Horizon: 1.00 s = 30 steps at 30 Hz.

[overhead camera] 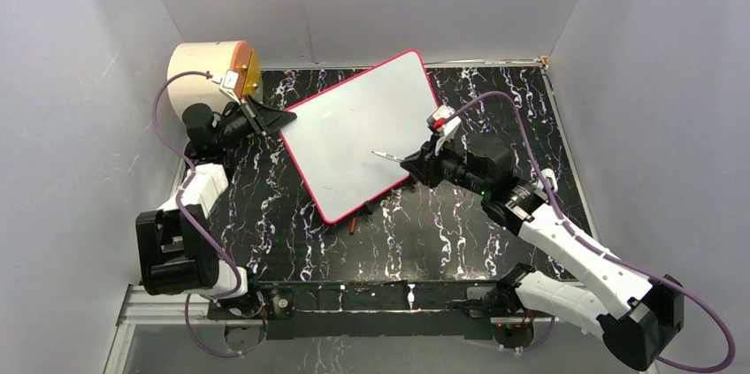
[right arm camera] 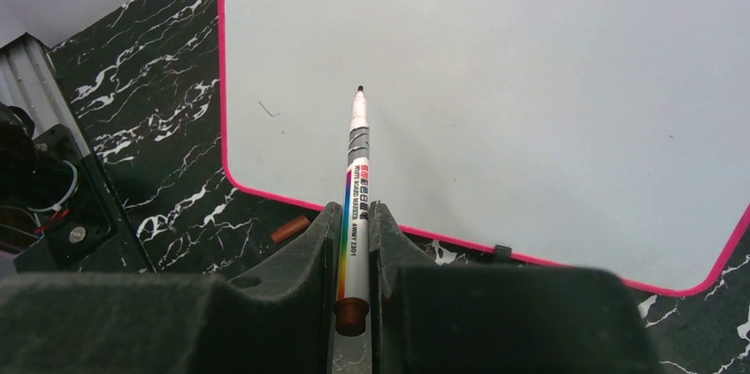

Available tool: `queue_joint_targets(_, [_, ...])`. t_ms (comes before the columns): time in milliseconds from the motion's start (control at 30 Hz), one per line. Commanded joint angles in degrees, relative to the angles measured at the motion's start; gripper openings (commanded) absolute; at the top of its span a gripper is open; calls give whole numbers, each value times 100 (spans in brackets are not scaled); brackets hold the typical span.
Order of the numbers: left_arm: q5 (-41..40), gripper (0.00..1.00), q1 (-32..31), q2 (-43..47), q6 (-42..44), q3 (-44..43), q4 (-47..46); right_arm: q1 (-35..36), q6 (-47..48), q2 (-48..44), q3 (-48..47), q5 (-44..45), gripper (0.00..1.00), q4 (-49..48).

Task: Write a sentence on the whiteboard
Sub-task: Adjust the whiteboard at the center of the board.

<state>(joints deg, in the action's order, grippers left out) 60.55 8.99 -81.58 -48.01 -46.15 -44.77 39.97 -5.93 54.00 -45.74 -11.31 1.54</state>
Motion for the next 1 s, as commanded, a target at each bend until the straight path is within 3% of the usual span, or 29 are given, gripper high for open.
queue_joint_targets(0, [85, 0, -90, 366, -13, 286, -128, 157, 119, -17, -375, 69, 0, -254])
queue_joint_targets(300, [258, 0, -371, 654, 637, 535, -128, 918, 477, 349, -927, 954, 0, 317])
queue_joint_targets(567, [365, 0, -549, 678, 967, 636, -30, 1442, 802, 516, -979, 1669, 0, 240])
queue_joint_targets(733, [180, 0, -548, 753, 2741, -40, 2434, 1537, 891, 529, -995, 1750, 0, 250])
queue_joint_targets(967, [-62, 4, -539, 986, 3101, -121, 3004, 1727, 898, 594, -1024, 1919, 0, 223])
